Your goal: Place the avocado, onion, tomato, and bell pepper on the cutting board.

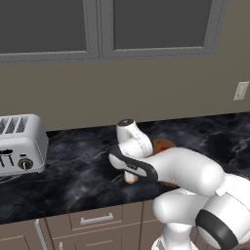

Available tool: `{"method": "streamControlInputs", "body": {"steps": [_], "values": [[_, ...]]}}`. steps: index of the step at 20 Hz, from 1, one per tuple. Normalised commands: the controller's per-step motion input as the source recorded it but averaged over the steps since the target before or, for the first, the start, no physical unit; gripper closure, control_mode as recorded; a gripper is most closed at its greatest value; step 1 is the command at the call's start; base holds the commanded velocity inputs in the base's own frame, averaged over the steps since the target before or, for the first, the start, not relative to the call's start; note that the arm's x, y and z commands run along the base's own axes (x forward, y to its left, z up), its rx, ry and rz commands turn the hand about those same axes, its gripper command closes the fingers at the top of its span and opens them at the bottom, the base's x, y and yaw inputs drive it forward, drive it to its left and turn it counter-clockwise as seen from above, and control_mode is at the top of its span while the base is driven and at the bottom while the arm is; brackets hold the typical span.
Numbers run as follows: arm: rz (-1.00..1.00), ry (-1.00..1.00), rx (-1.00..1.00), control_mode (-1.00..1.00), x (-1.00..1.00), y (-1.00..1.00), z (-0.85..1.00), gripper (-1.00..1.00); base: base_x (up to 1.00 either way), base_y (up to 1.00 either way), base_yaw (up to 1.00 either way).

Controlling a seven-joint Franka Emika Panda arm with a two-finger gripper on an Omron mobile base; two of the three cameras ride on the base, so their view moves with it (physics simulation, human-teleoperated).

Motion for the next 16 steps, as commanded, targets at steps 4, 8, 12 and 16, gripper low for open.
{"method": "streamControlInputs", "body": {"steps": [4, 8, 12, 16], "values": [[0.16, 0.00, 0.00, -1.00, 0.00, 0.00, -0.18, -1.00, 0.00, 0.00, 0.00], [0.17, 0.00, 0.00, -1.00, 0.00, 0.00, -0.15, -1.00, 0.00, 0.00, 0.00], [0.17, 0.00, 0.00, -1.00, 0.00, 0.00, -0.14, -1.00, 0.00, 0.00, 0.00], [0.18, 0.00, 0.00, -1.00, 0.05, 0.00, -0.09, -1.00, 0.00, 0.00, 0.00]]}}
